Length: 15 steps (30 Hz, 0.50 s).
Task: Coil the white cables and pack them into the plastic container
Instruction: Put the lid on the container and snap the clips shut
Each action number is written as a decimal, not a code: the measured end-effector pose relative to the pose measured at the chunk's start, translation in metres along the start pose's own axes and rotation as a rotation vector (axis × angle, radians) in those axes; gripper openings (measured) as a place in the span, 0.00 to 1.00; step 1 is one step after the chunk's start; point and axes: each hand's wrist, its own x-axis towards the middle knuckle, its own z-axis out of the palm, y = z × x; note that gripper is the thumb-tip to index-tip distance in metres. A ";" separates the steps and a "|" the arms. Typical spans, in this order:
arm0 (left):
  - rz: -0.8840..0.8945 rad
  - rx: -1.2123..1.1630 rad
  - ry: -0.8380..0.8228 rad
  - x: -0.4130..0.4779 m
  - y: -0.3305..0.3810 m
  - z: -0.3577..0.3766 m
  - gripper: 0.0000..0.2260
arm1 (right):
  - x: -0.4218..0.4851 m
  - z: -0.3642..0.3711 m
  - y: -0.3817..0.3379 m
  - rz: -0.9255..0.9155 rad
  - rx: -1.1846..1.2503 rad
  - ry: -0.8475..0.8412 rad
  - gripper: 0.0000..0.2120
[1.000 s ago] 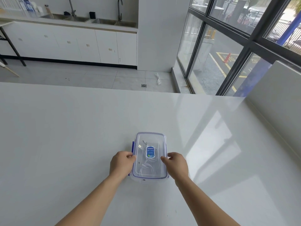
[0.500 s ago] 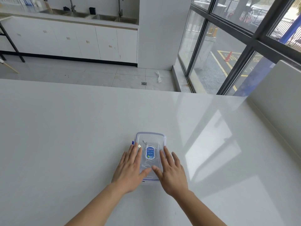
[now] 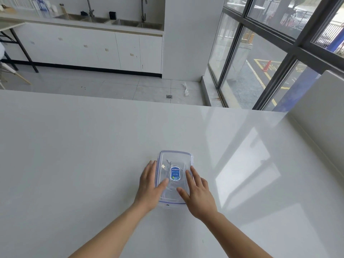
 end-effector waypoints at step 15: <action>-0.799 -0.686 -0.108 0.006 -0.013 -0.028 0.15 | 0.016 -0.010 -0.003 0.070 0.184 0.165 0.39</action>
